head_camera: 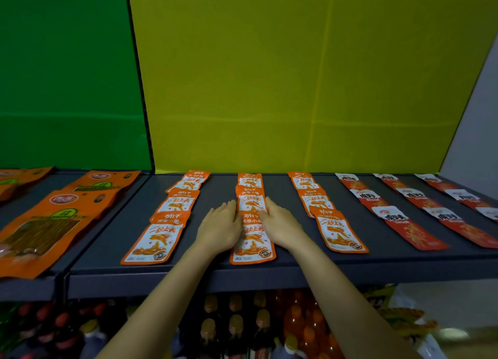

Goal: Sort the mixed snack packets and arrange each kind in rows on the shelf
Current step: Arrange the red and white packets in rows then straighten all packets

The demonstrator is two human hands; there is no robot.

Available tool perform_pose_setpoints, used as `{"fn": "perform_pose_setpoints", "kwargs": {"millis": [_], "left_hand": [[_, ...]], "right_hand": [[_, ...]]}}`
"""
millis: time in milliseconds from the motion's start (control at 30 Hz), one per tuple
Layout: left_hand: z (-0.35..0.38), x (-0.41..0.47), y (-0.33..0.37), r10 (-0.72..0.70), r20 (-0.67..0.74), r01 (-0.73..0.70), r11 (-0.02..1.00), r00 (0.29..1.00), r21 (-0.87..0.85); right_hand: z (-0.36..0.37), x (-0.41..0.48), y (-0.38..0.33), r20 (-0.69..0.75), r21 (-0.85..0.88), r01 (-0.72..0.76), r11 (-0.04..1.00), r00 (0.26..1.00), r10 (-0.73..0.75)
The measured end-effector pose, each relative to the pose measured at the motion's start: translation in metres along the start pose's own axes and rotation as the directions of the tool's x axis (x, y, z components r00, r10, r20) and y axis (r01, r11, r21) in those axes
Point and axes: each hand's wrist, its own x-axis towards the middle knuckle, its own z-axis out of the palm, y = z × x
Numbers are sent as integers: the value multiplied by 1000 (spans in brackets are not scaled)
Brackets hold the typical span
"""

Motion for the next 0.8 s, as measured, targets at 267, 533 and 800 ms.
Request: {"fn": "perform_pose_setpoints", "kwargs": {"millis": [267,533,800], "left_hand": [[2,-1,-2,21,-53,-22,999,998,-29],[-62,4,-36,-52,-482,-95,956,874,-277],[-93,43,-128,-244,-262,186,956,934,-228]], "right_hand": [[-1,-2,0,21,-3,14,1000,1000,-14],[-19,2,-52,-78,46,116,992,991,-112],[32,37,-125,46,39,24,999,999,-26]]}}
